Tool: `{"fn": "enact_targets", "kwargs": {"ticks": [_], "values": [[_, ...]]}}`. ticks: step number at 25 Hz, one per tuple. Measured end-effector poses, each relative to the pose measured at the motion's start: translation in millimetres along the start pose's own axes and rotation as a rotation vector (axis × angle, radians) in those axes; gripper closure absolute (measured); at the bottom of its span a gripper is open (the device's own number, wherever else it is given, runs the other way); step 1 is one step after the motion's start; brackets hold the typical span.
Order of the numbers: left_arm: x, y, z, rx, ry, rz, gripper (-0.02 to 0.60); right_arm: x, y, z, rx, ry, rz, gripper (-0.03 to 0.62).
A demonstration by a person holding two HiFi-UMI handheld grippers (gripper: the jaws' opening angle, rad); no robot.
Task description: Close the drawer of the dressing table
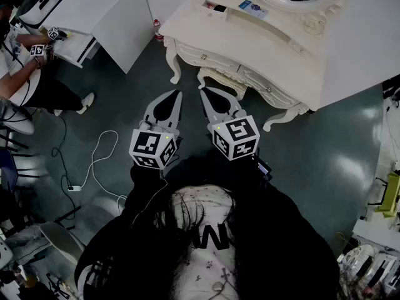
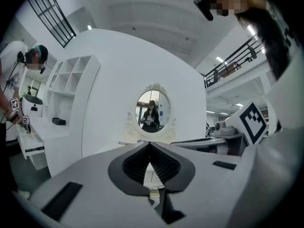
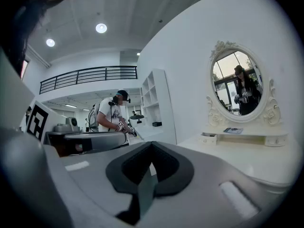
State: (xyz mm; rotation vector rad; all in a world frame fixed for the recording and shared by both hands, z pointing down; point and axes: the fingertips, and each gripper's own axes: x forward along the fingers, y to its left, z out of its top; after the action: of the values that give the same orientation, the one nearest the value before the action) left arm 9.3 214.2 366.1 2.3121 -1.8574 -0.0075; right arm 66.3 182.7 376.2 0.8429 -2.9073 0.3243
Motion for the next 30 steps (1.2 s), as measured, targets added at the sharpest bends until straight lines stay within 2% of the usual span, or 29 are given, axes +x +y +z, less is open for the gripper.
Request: {"fn": "enact_targets", "kwargs": {"ticks": [9, 15, 21, 25, 30], "values": [[-17, 7, -2, 0.003, -0.001, -0.017, 0.581, -1, 15, -11, 0.043, -0.009, -0.025, 0.586], [-23, 11, -12, -0.032, 0.007, -0.017, 0.581, -8, 24, -21, 0.042, 0.021, -0.03, 0.586], [-12, 9, -20, -0.043, 0.031, -0.034, 0.581, -5, 11, -26, 0.064, 0.039, -0.042, 0.586], [1, 22, -22, -0.057, 0.036, -0.017, 0.581, 11, 5, -29, 0.065, 0.056, -0.023, 0.586], [34, 41, -21, -0.055, 0.047, -0.009, 0.581, 40, -23, -26, 0.084, 0.06, -0.02, 0.586]]}}
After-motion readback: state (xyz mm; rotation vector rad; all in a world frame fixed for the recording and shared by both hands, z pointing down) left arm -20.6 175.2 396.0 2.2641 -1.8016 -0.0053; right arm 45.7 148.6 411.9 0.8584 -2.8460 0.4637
